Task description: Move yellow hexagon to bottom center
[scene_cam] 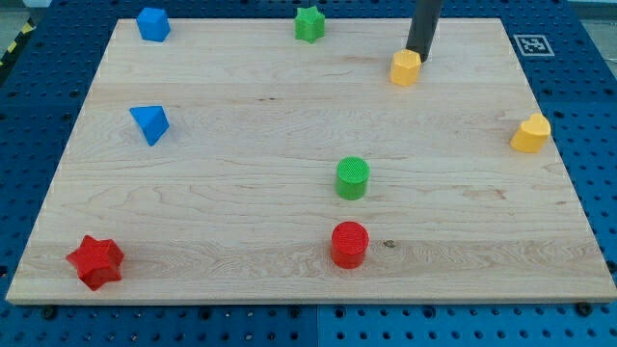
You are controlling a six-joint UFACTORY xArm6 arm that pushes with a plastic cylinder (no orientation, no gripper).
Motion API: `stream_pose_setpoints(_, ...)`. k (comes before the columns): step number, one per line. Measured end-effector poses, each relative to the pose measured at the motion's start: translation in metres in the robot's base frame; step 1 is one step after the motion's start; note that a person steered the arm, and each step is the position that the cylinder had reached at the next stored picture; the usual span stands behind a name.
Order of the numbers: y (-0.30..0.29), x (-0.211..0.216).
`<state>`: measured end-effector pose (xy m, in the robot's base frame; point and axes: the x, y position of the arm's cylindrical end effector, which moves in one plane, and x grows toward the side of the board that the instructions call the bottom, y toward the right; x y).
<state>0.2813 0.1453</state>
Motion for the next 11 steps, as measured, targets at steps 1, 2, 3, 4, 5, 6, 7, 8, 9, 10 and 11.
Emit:
stream_pose_setpoints(1,-0.004,0.018)
stream_pose_setpoints(2,-0.013,0.052)
stream_pose_setpoints(3,-0.042,0.074)
stream_pose_setpoints(4,-0.076,0.094)
stream_pose_setpoints(5,-0.104,0.109)
stream_pose_setpoints(6,-0.133,0.116)
stream_pose_setpoints(7,-0.153,0.129)
stream_pose_setpoints(8,-0.17,0.15)
stream_pose_setpoints(9,-0.185,0.176)
stream_pose_setpoints(10,-0.207,0.203)
stream_pose_setpoints(11,-0.224,0.222)
